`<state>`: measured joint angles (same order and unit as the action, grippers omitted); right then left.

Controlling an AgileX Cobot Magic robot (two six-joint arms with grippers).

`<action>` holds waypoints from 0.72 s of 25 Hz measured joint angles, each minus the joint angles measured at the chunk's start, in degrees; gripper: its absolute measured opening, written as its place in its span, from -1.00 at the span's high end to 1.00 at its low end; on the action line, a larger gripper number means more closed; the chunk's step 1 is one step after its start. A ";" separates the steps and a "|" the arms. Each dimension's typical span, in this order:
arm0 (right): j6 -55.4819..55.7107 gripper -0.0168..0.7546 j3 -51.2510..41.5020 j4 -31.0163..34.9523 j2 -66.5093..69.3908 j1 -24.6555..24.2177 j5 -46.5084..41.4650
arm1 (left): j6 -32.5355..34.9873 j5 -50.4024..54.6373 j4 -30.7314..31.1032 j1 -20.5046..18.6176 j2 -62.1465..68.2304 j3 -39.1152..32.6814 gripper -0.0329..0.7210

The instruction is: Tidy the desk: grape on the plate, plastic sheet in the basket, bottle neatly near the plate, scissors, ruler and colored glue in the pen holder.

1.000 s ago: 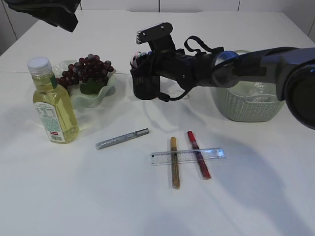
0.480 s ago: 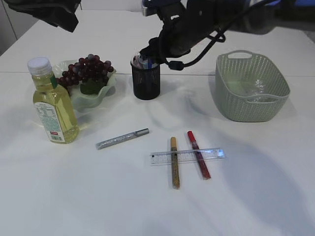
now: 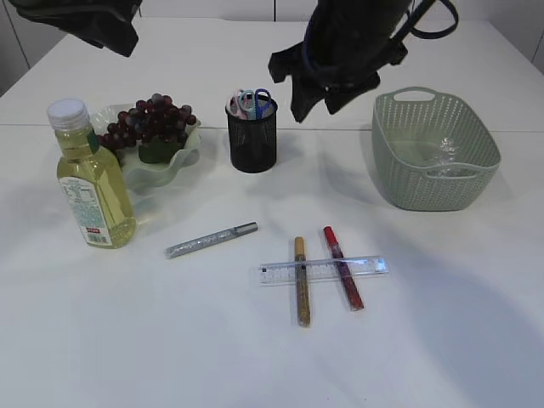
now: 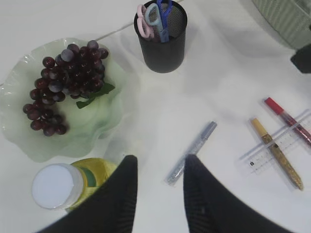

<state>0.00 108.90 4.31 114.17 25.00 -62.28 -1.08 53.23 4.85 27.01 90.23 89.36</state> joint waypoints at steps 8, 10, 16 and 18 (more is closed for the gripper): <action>4.51 -0.32 0.00 -3.62 -0.03 0.00 -8.33 | 0.00 3.43 -0.73 0.00 0.00 0.00 0.28; 4.61 -0.33 0.00 -3.67 -0.03 0.00 -8.47 | 0.00 4.35 -0.83 0.00 0.00 0.00 0.28; 4.61 -0.33 -1.12 -3.29 -0.66 0.00 -8.53 | 0.00 6.92 -1.86 0.00 0.00 0.00 0.28; 4.61 -0.33 -3.28 -3.29 -1.71 0.00 -8.53 | 0.43 7.69 -1.99 0.00 0.00 0.00 0.28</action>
<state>4.61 105.62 1.02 112.45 25.00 -70.81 -0.65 60.92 2.85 27.01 90.23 89.36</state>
